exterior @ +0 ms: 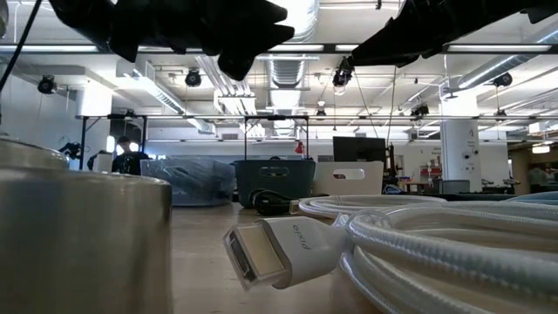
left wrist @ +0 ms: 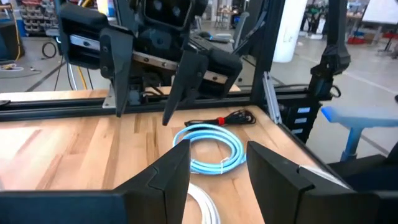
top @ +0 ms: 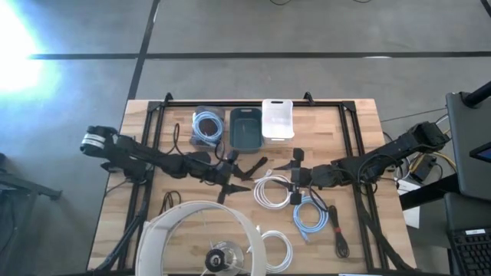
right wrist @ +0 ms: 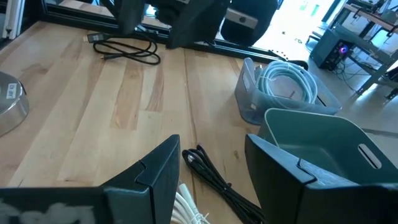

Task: Sort HDMI cables
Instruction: Put the blue HDMI cable into the black bin

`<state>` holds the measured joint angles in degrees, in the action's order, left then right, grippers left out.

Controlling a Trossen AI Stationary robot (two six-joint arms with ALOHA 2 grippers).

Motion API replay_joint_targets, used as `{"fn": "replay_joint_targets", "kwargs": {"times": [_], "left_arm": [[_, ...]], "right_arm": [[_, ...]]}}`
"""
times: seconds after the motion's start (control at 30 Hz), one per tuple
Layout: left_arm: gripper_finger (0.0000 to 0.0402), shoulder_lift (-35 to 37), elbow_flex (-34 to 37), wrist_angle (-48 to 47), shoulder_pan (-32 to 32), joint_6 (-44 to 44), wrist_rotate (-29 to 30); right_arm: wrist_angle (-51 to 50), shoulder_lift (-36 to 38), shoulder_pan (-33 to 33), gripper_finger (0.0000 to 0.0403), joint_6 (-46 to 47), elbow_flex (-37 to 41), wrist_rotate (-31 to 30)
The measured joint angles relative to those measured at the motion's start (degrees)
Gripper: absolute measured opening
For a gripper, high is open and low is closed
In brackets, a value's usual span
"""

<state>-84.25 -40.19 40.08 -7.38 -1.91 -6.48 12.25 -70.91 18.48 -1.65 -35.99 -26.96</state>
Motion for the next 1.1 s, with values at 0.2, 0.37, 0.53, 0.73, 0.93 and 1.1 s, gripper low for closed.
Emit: {"fn": "replay_joint_targets", "kwargs": {"times": [0.2, 0.37, 0.53, 0.73, 0.93, 1.1], "left_arm": [[0.0161, -1.48, -1.32, 0.03, 0.0, 0.36, 0.03], [0.0161, -0.54, -1.36, 0.26, -0.02, -0.13, 0.04], [0.0161, -0.44, -1.16, -0.04, -0.02, -0.26, 0.09], [0.0161, -0.47, -1.01, -2.54, -0.02, -1.21, 0.11], [0.0161, -0.47, -0.94, -4.19, -0.02, -1.27, 0.11], [0.0161, -0.47, -0.94, -4.19, -0.02, -1.34, 0.12]], "right_arm": [[-0.01, 0.0, 0.01, 0.0178, 0.1, -0.02, 0.0], [0.0, 0.0, 0.0, 0.0178, 0.11, -0.02, 0.0], [0.0, 0.0, 0.0, 0.0178, 0.1, -0.02, 0.0], [0.0, 0.0, 0.0, 0.0178, -0.03, -0.01, 0.0], [1.57, 0.04, 0.0, 0.0178, -2.66, -0.07, 0.0], [-1.9, -0.22, 0.02, 0.0178, 5.21, -0.07, 0.08]]}}
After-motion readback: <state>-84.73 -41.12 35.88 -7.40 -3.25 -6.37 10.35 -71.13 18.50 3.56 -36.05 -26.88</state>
